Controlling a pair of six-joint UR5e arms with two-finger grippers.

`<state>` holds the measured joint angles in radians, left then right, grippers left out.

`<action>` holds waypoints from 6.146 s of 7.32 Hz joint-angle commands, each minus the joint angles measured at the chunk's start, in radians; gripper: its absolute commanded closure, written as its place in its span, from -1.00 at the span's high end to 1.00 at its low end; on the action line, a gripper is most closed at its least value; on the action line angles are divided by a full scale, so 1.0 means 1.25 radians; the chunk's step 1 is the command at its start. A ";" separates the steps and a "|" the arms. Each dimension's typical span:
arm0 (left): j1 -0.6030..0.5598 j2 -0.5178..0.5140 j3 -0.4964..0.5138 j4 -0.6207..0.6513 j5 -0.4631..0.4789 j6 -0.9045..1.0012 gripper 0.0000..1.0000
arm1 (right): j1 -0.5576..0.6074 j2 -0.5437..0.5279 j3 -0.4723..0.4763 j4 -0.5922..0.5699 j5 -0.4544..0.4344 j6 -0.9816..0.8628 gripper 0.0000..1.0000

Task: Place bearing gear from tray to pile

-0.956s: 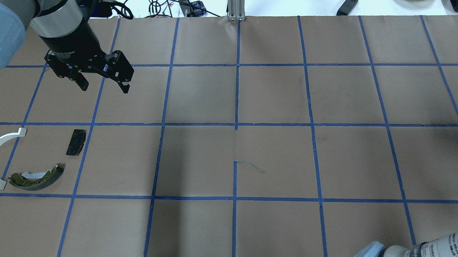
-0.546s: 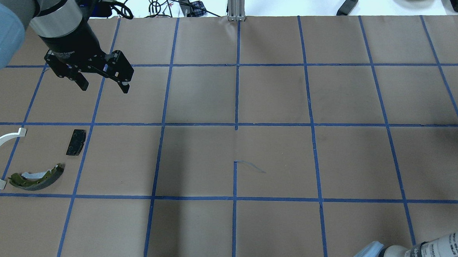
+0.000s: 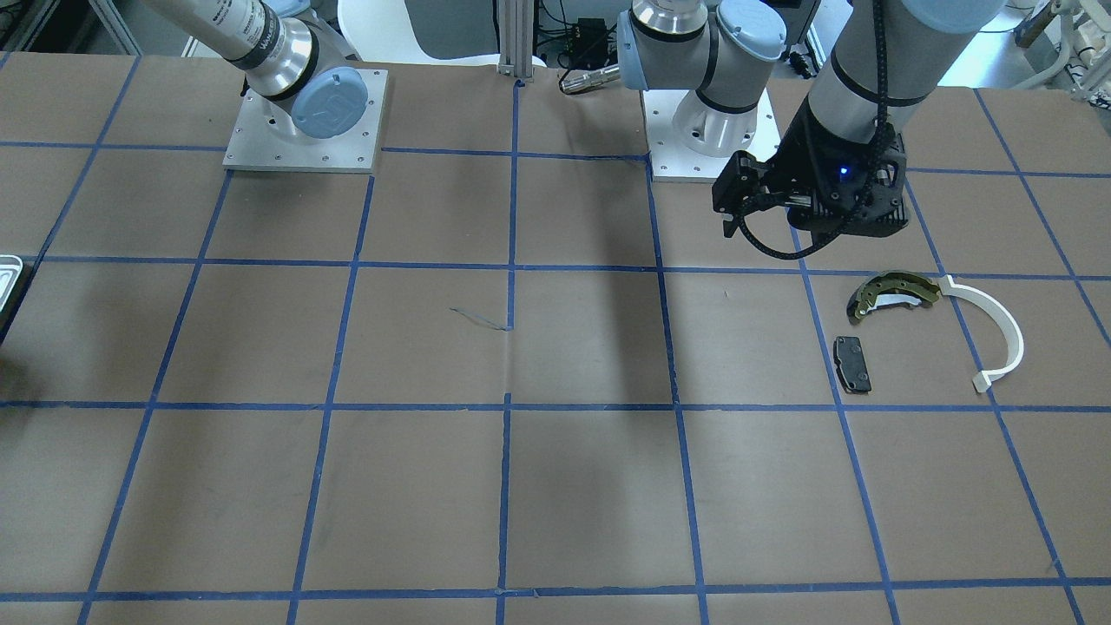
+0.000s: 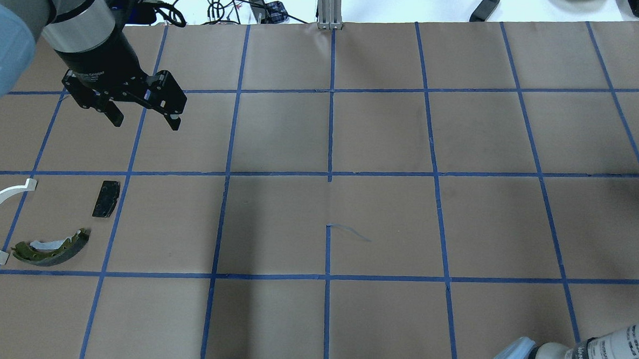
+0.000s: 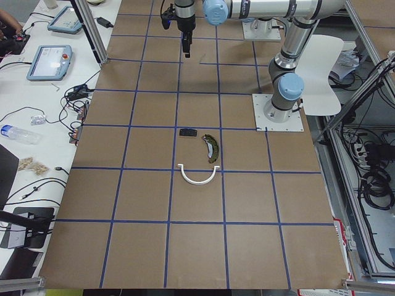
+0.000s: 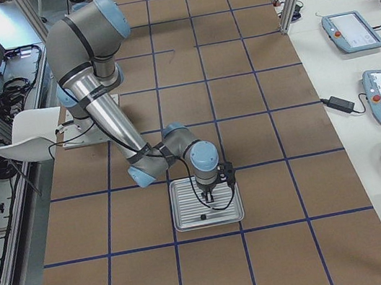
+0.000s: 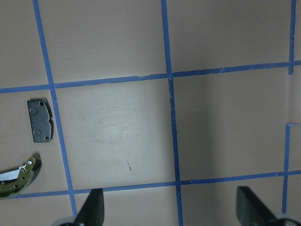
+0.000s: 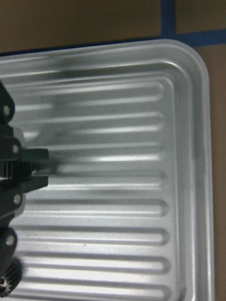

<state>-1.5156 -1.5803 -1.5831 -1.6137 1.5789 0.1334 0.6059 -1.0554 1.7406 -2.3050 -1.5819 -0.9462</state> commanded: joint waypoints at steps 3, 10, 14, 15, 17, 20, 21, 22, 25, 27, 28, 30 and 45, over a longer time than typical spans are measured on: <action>0.000 0.000 0.000 0.000 0.000 0.000 1.00 | 0.143 -0.111 -0.012 0.114 -0.029 0.056 -1.00; 0.001 -0.001 0.000 -0.001 0.001 0.001 1.00 | 0.880 -0.168 0.009 0.155 -0.007 0.821 -1.00; 0.001 -0.010 0.000 0.001 0.000 0.002 1.00 | 1.091 -0.064 0.003 0.021 0.015 1.035 -1.00; 0.002 -0.017 0.000 0.001 0.001 0.001 1.00 | 1.112 -0.033 0.000 -0.042 0.021 1.070 -1.00; 0.010 -0.016 0.001 0.000 0.002 0.001 1.00 | 1.135 -0.003 -0.022 -0.074 0.053 1.105 -1.00; 0.039 -0.019 0.001 -0.011 0.058 0.001 1.00 | 1.147 0.011 -0.014 -0.085 0.051 1.161 0.99; 0.039 -0.019 0.000 -0.010 0.076 0.000 1.00 | 1.122 0.000 -0.027 -0.063 0.043 1.141 1.00; 0.039 -0.023 0.000 -0.005 0.073 0.000 1.00 | 1.066 -0.040 -0.024 0.007 0.035 1.024 1.00; -0.023 -0.095 -0.026 0.108 0.033 -0.083 1.00 | 0.693 -0.229 -0.016 0.248 0.024 0.728 1.00; -0.132 -0.163 -0.051 0.222 0.027 -0.189 1.00 | 0.474 -0.241 -0.014 0.271 0.015 0.493 1.00; -0.173 -0.197 -0.052 0.248 0.000 -0.244 1.00 | 0.379 -0.234 -0.014 0.260 -0.014 0.308 1.00; -0.241 -0.273 -0.065 0.370 -0.022 -0.288 1.00 | 0.195 -0.222 -0.018 0.254 0.000 -0.021 1.00; -0.275 -0.379 -0.184 0.567 -0.019 -0.291 -0.70 | -0.079 0.075 -0.120 0.071 0.040 -1.149 0.84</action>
<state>-1.8592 -2.0531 -1.8145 -0.9038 1.5539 -0.2300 0.5079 -0.9689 1.5883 -2.2178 -1.5309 -2.3816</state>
